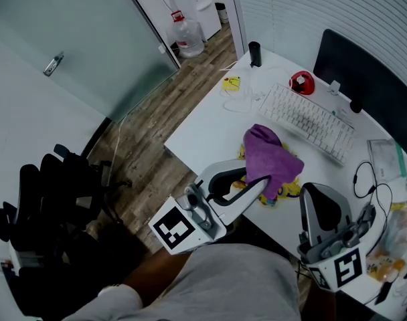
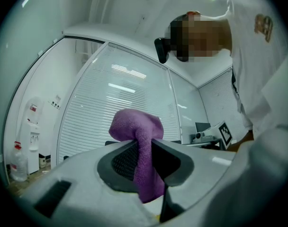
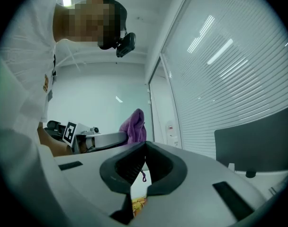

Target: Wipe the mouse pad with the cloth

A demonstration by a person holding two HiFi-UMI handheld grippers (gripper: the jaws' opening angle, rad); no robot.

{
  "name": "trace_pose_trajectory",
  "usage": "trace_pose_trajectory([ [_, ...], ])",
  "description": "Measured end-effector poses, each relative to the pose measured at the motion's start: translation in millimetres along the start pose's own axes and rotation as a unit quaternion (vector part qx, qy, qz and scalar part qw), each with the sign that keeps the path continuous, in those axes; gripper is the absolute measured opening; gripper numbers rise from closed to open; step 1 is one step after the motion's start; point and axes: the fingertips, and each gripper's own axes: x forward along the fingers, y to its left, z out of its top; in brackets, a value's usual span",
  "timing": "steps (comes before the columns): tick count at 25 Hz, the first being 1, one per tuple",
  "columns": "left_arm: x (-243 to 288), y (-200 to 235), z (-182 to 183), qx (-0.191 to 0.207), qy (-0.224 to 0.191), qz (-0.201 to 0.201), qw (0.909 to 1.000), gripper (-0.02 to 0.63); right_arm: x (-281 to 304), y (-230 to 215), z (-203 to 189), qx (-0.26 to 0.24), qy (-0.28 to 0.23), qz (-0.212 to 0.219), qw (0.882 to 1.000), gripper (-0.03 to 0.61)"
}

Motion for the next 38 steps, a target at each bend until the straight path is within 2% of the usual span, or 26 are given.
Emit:
trace_pose_trajectory([
  [38,1.3,1.4,-0.3,-0.001,0.002,-0.020,0.9998,0.081,3.8,8.6,-2.1,-0.018,0.001,-0.005,1.000,0.011],
])
